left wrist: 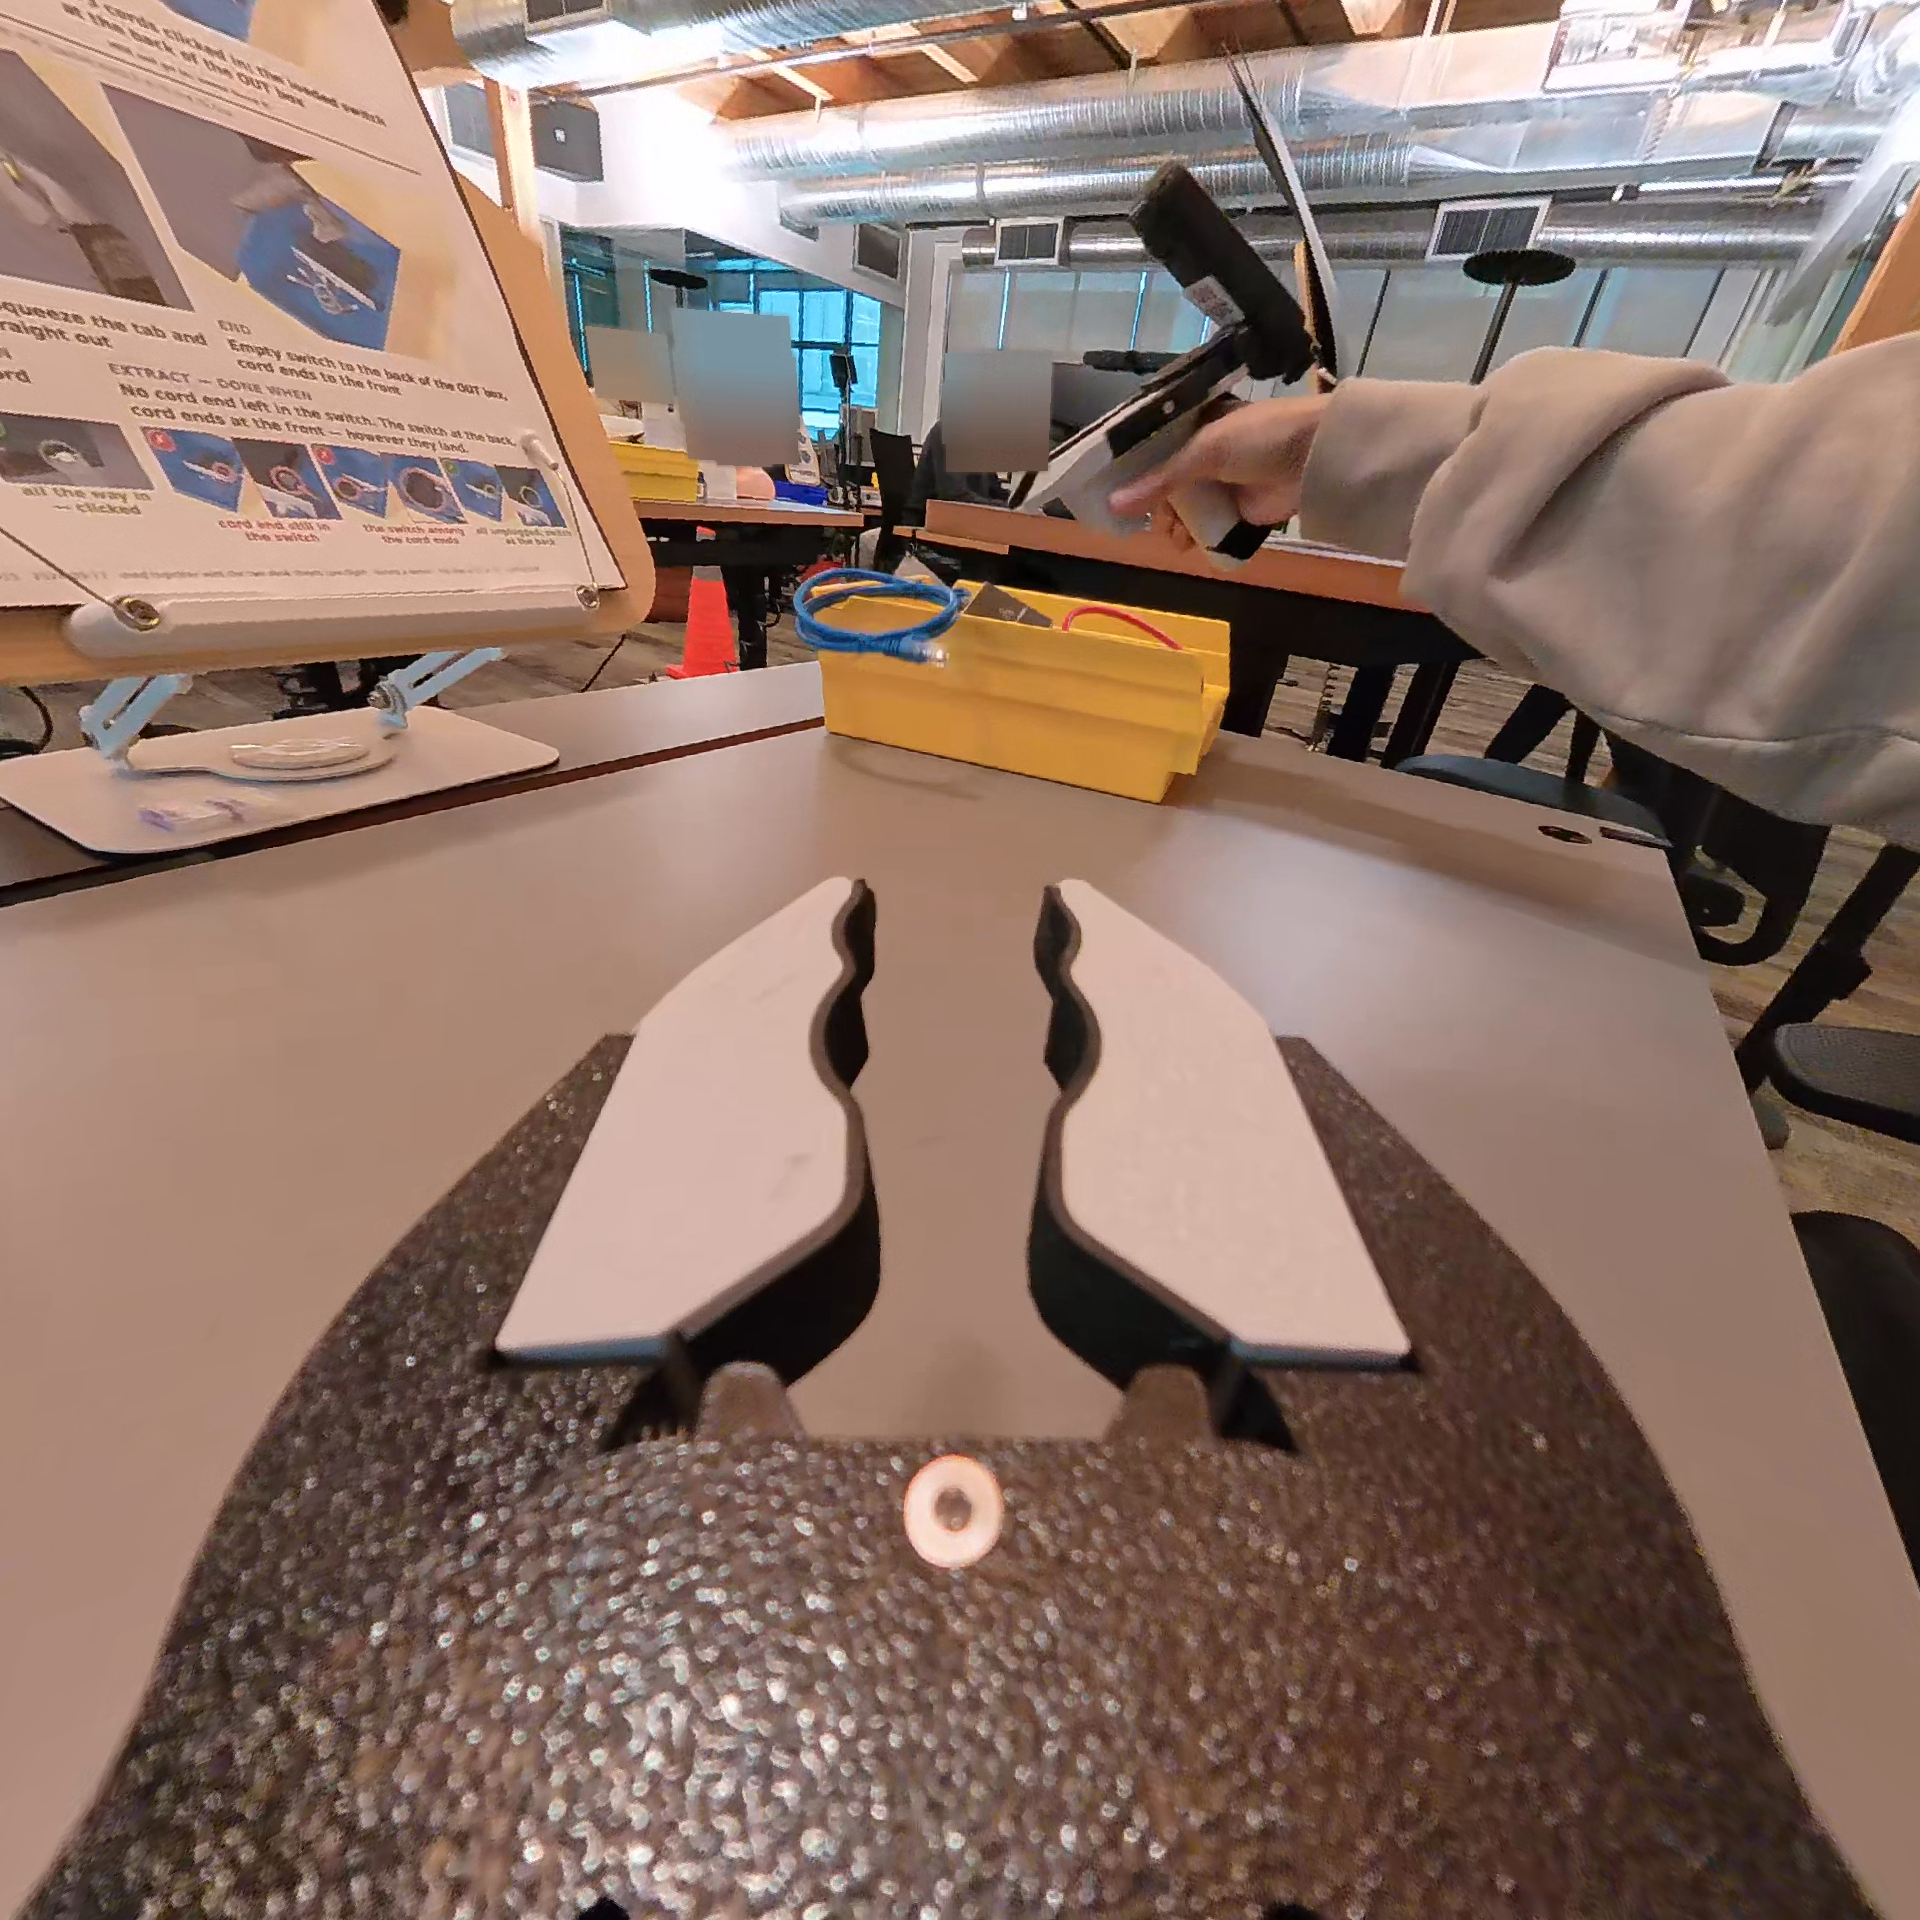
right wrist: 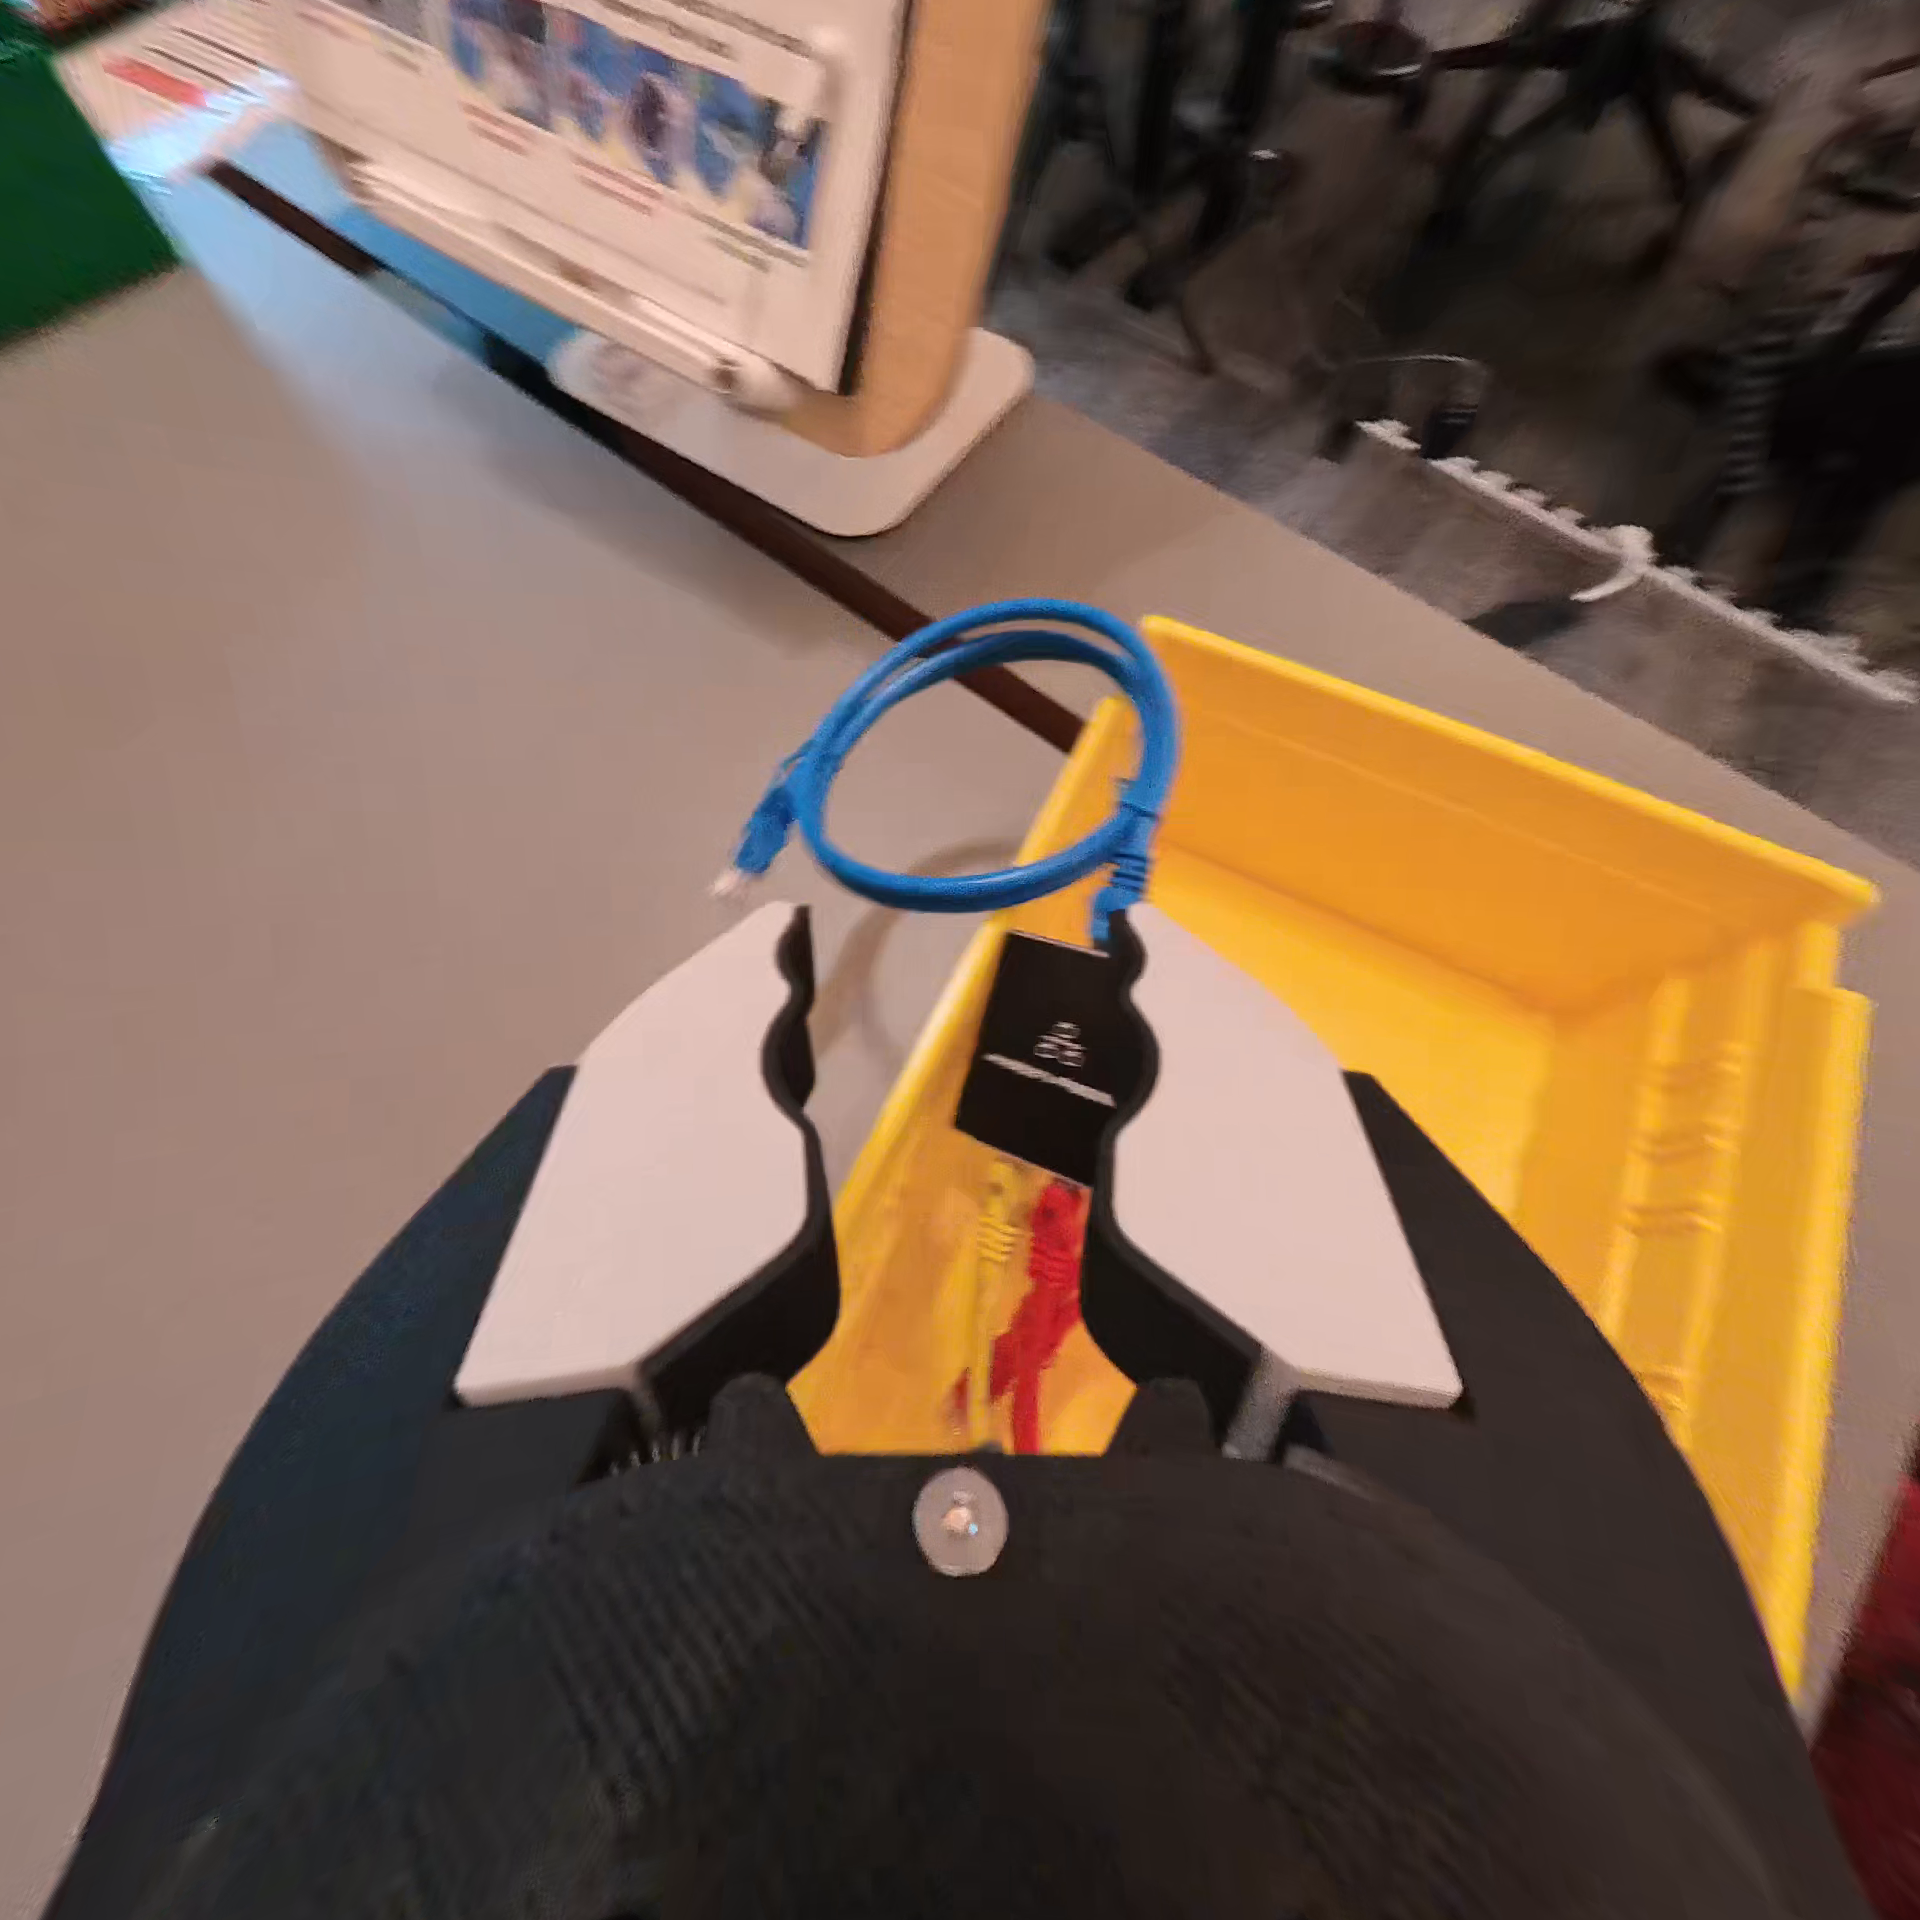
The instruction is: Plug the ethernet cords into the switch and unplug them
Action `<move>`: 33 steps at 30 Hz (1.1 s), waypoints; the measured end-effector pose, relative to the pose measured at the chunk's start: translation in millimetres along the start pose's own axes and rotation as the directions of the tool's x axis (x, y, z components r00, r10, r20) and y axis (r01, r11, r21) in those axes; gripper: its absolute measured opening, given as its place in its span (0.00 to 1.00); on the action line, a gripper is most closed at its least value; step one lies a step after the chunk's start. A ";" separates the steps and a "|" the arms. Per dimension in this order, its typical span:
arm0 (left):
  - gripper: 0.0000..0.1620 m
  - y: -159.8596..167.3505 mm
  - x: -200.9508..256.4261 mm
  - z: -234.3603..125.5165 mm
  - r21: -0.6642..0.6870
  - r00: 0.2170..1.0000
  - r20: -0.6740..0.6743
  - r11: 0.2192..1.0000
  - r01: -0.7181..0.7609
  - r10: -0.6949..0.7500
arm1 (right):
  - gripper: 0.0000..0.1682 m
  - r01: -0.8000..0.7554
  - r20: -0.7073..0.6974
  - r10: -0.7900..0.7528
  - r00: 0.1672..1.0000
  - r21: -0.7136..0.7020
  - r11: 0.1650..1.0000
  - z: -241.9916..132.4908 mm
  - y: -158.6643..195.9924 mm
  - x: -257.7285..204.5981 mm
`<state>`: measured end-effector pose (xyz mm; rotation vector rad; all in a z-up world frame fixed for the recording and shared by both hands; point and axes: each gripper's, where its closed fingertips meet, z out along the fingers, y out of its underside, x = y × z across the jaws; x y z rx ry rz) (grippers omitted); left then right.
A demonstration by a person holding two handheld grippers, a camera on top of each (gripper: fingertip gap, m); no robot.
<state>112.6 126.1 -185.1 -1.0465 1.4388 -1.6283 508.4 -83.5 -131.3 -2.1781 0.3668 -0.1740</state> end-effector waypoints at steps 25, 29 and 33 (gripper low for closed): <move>0.18 5.1 2.4 4.1 -0.042 1.000 0.000 0.999 -0.018 0.018 | 0.22 -0.264 0.006 0.279 0.960 -0.308 0.914 94.6 18.5 45.1; 0.18 4.6 0.6 3.6 -0.037 1.000 -0.004 0.999 0.005 -0.005 | 0.08 -0.299 0.006 0.306 0.952 -0.185 0.936 63.5 -0.8 55.2; 0.18 3.2 -1.4 2.4 -0.025 1.000 -0.002 0.999 0.024 -0.024 | 0.08 -0.415 0.006 0.415 0.910 0.023 0.910 24.3 -19.4 74.3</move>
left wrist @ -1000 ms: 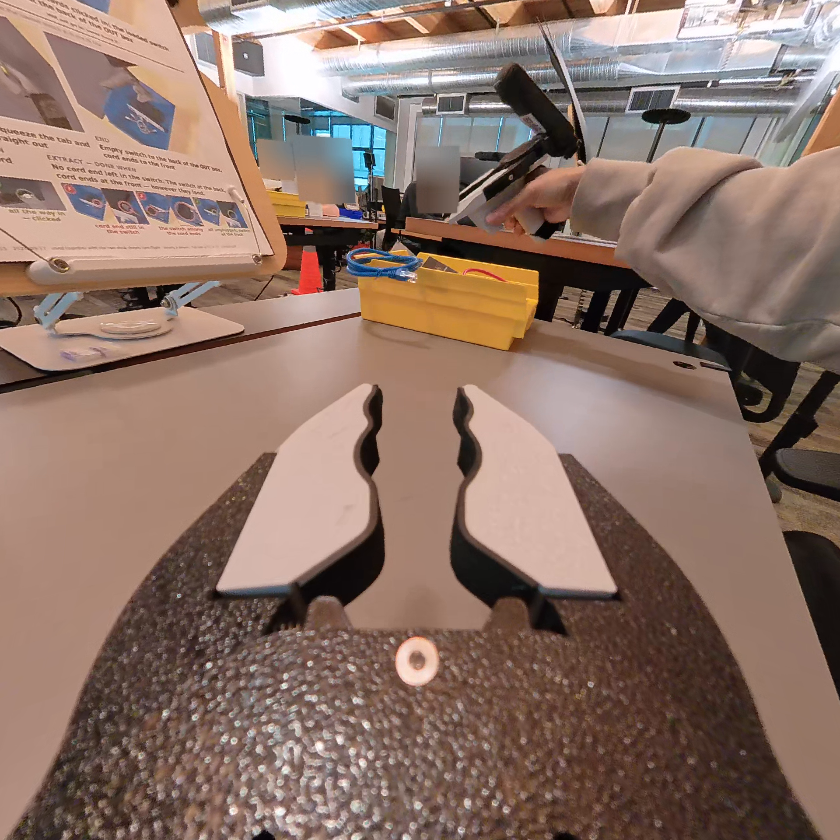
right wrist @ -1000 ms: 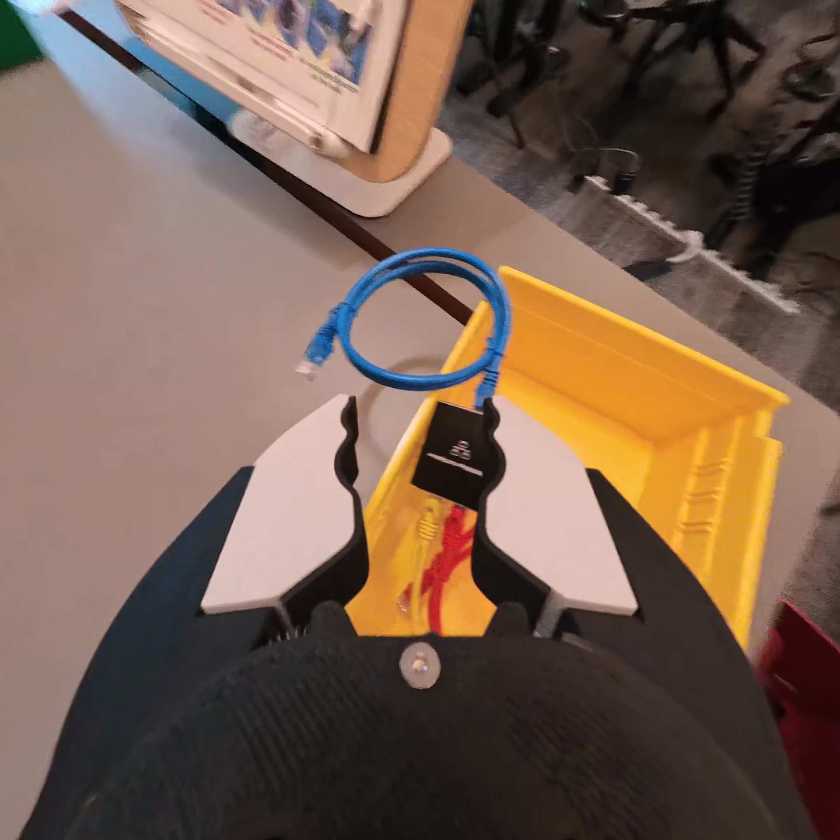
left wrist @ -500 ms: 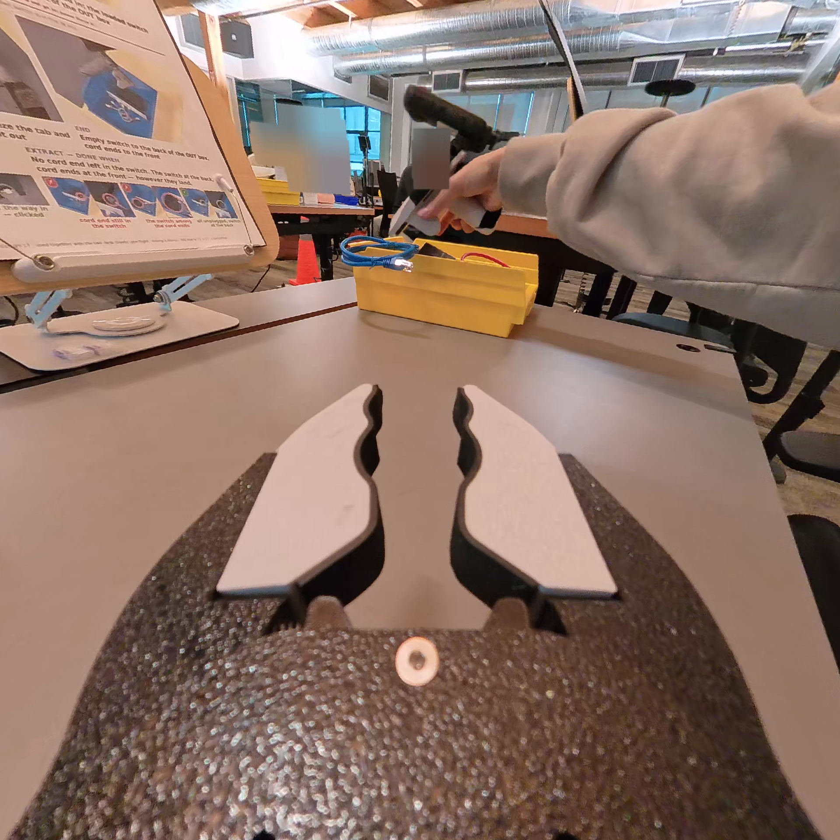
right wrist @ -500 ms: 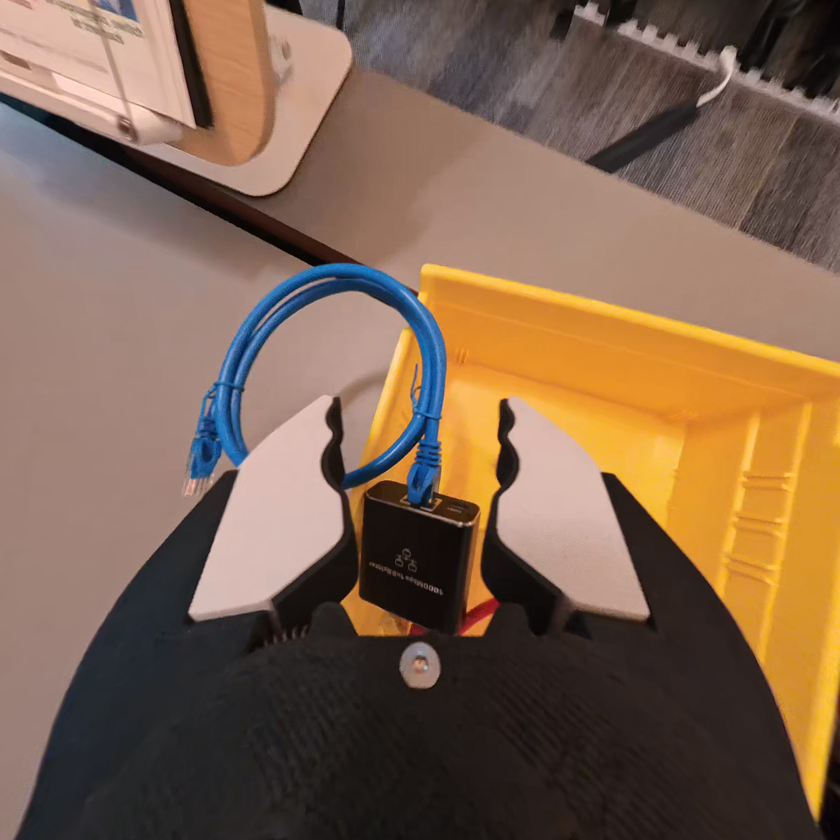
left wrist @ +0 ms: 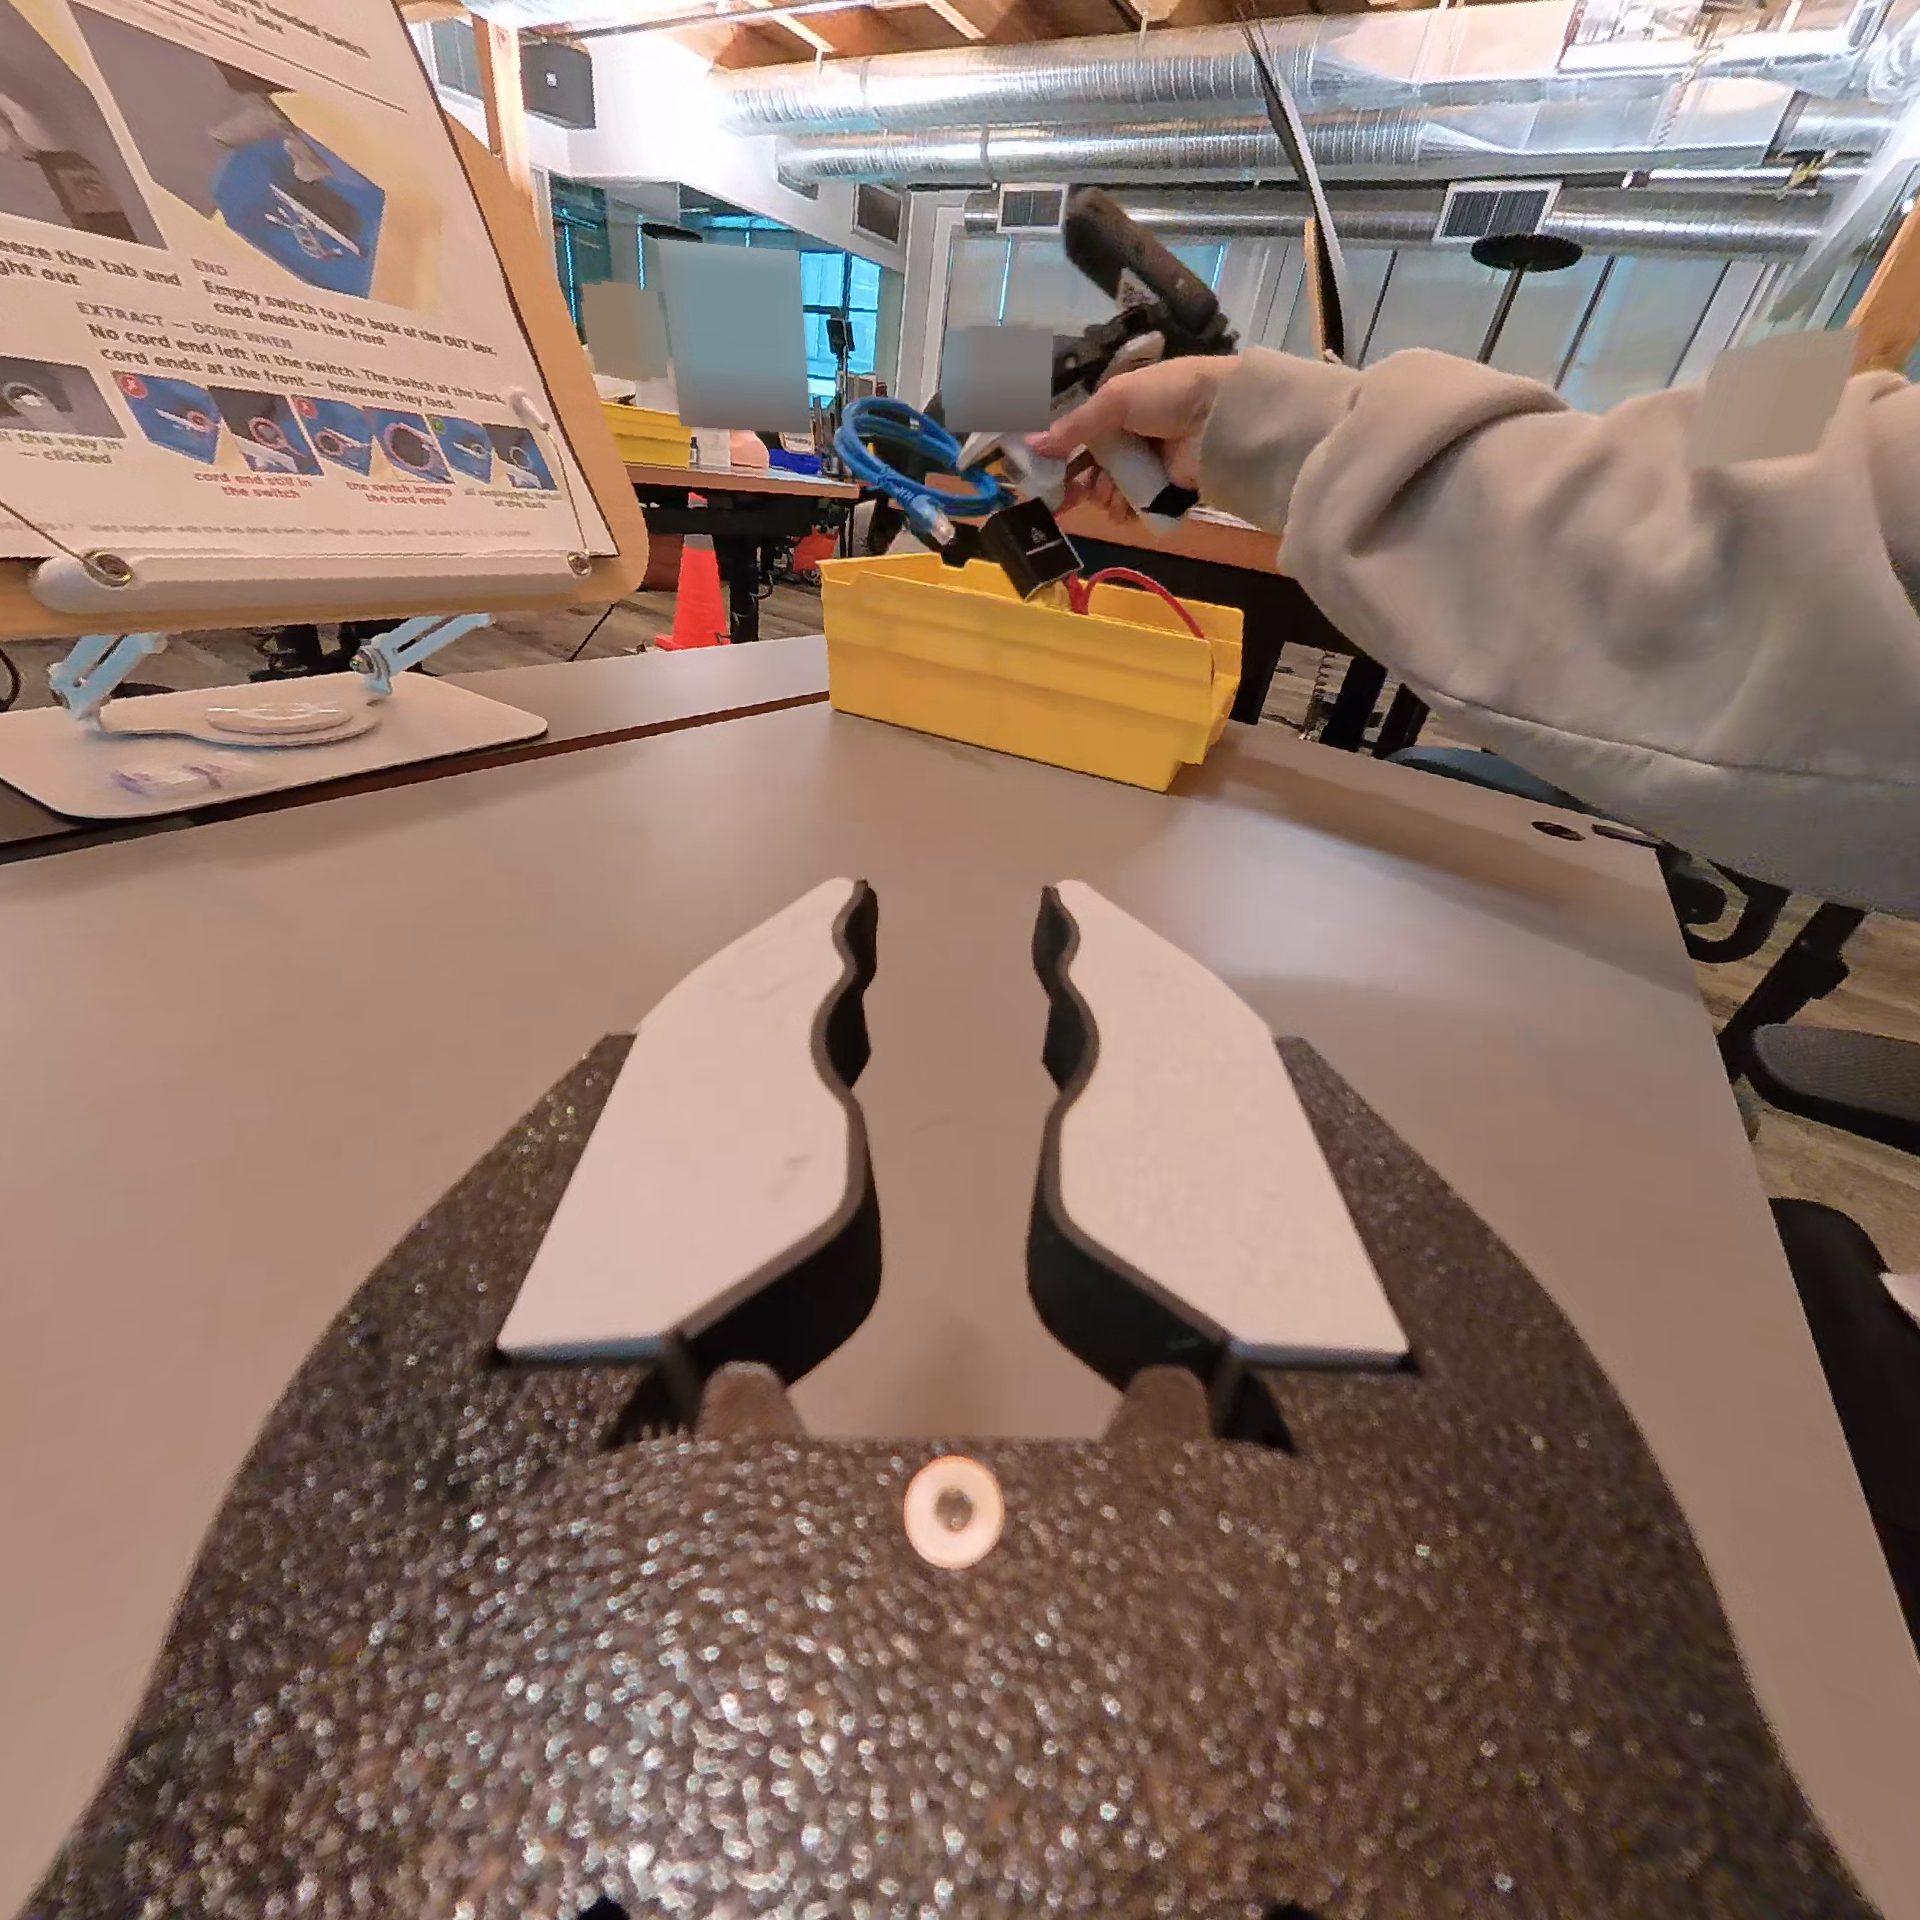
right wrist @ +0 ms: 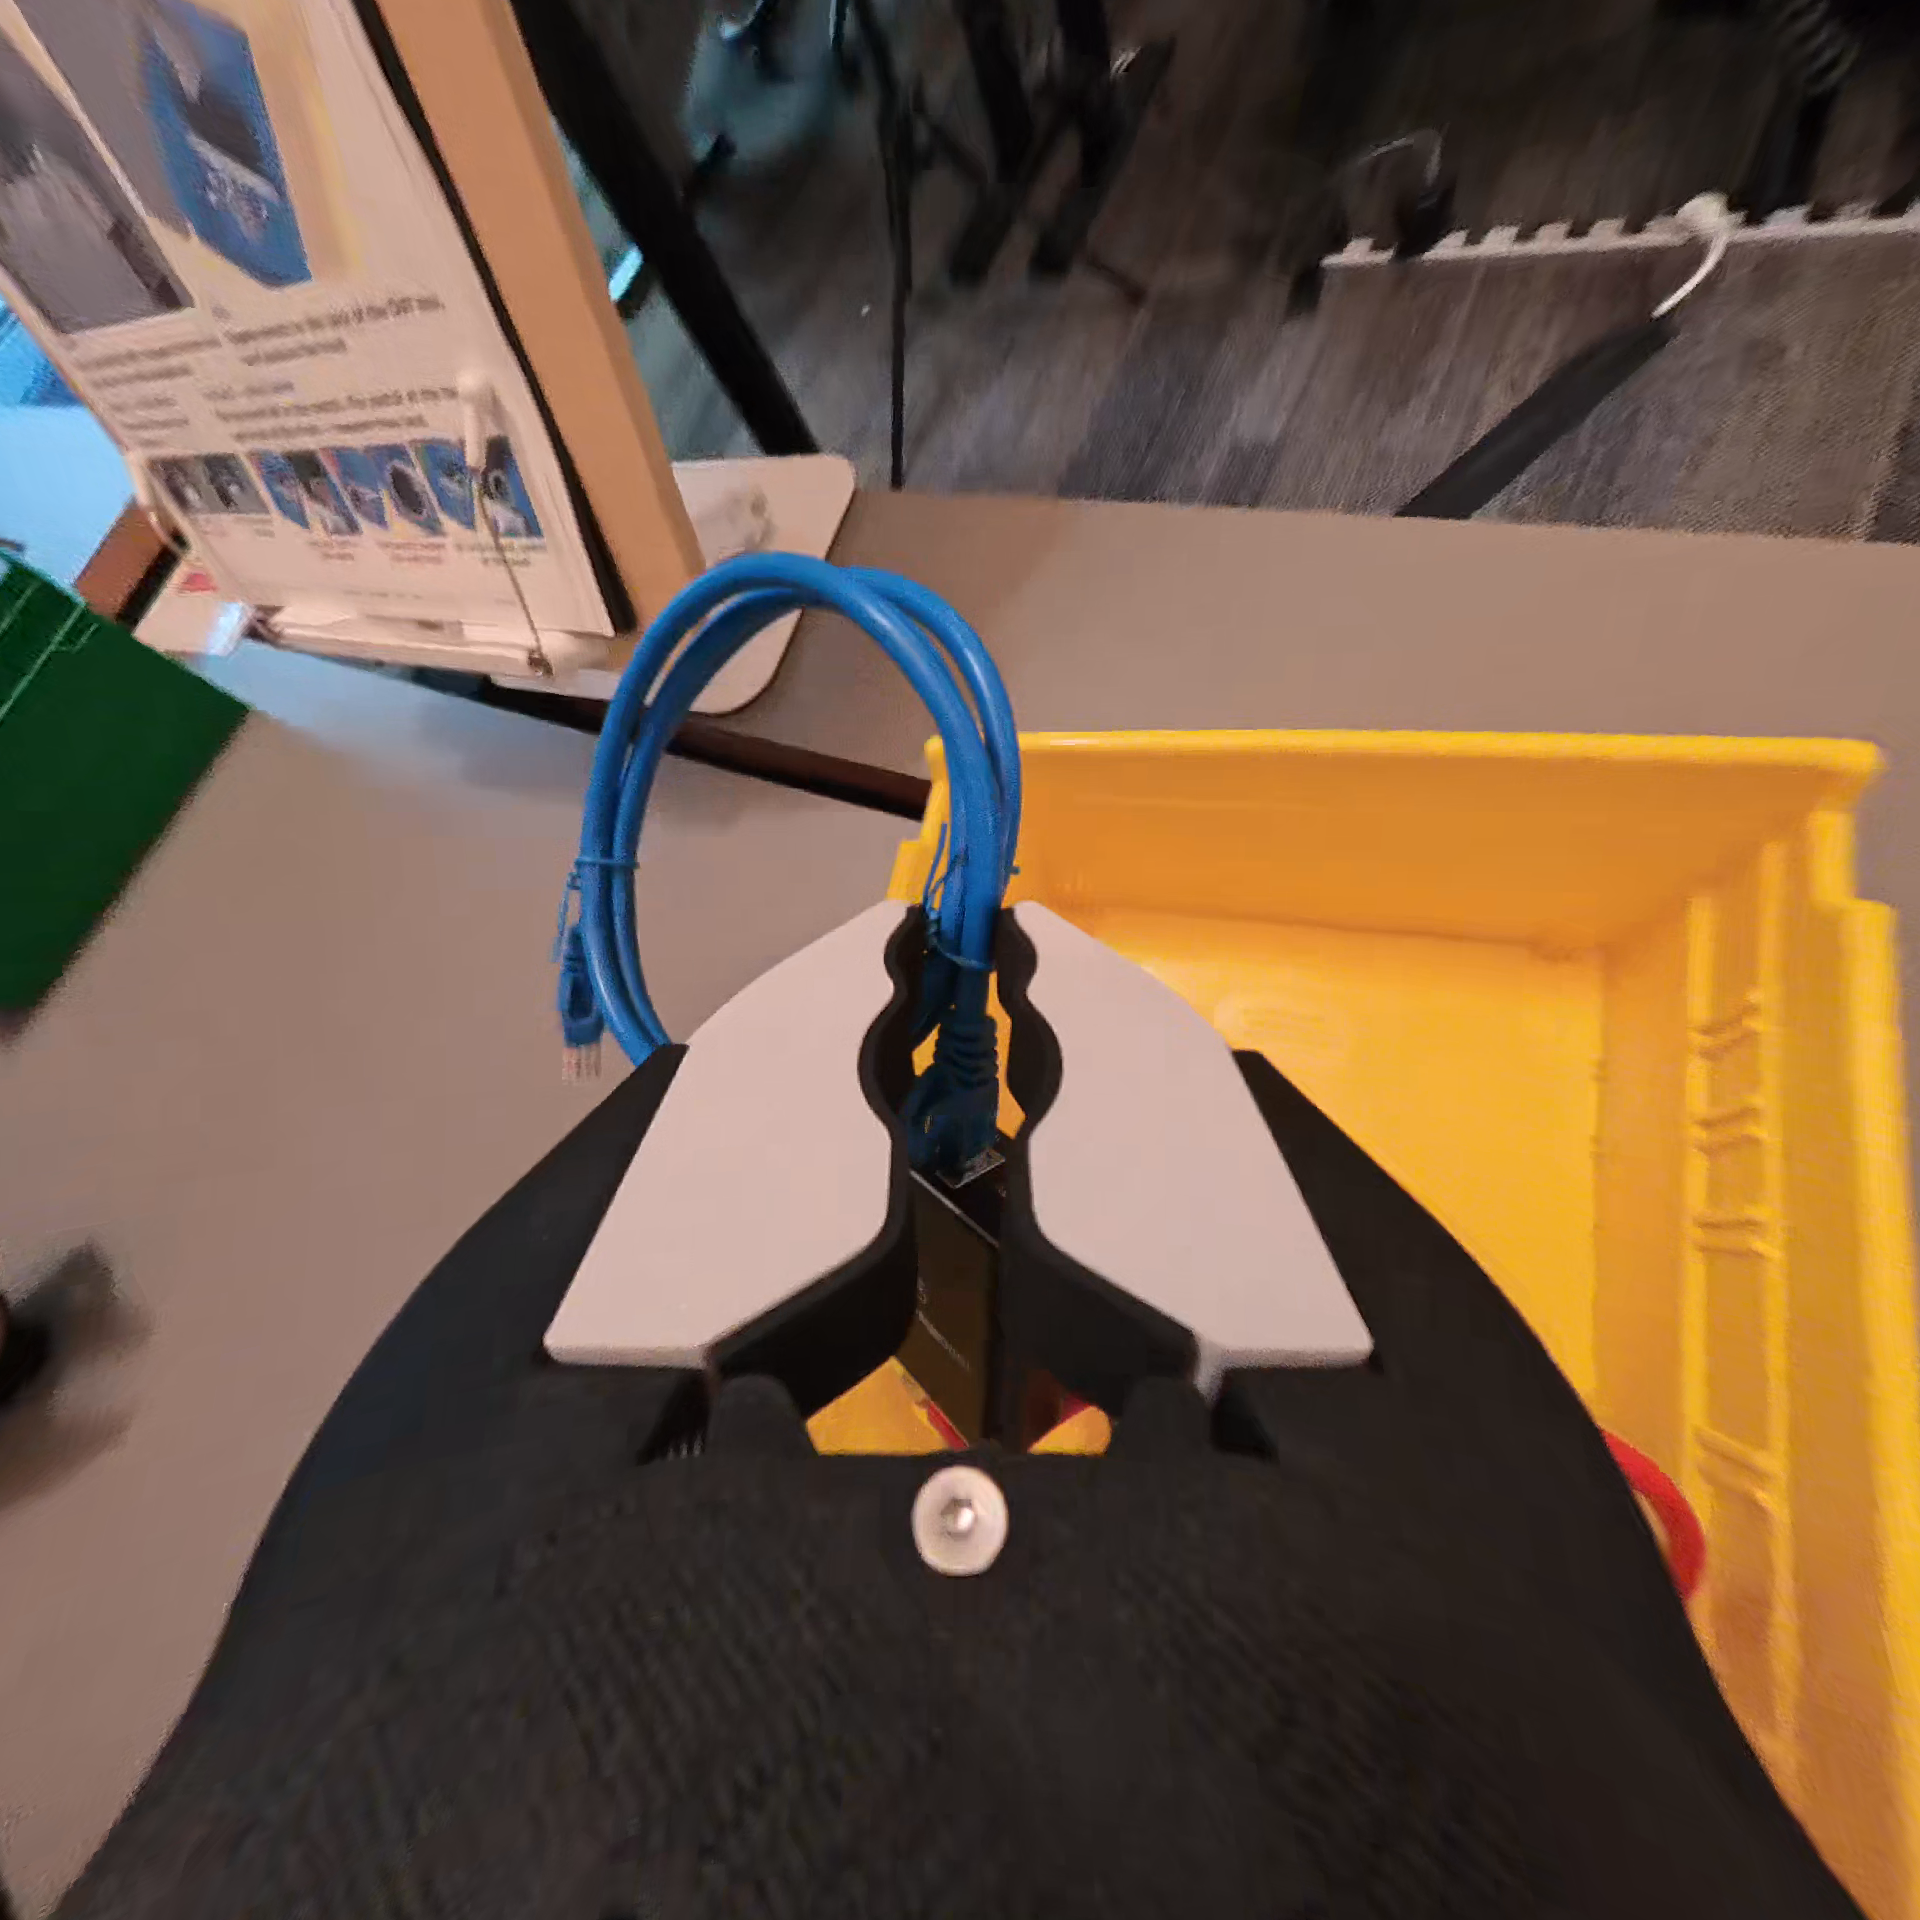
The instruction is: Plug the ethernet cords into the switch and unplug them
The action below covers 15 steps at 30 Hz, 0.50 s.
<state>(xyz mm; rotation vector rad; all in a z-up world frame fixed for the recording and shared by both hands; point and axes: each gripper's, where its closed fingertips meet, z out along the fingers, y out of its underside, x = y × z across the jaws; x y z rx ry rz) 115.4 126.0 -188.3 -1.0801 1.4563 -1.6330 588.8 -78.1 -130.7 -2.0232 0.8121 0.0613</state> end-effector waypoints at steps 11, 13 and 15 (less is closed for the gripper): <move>0.17 0.9 0.6 0.4 -0.005 1.000 0.002 1.000 -0.007 0.007 | 0.11 0.395 -0.536 -0.558 0.634 -0.396 0.829 -28.9 12.1 53.3; 0.17 0.2 0.7 -0.3 0.001 1.000 0.004 1.000 -0.009 0.009 | 0.11 0.415 -0.511 -0.690 0.513 -0.556 0.720 -19.6 23.4 57.1; 0.17 -0.6 0.8 -1.2 0.009 1.000 0.005 1.000 -0.012 0.012 | 0.10 0.435 -0.501 -0.775 0.385 -0.642 0.631 -13.8 26.7 62.5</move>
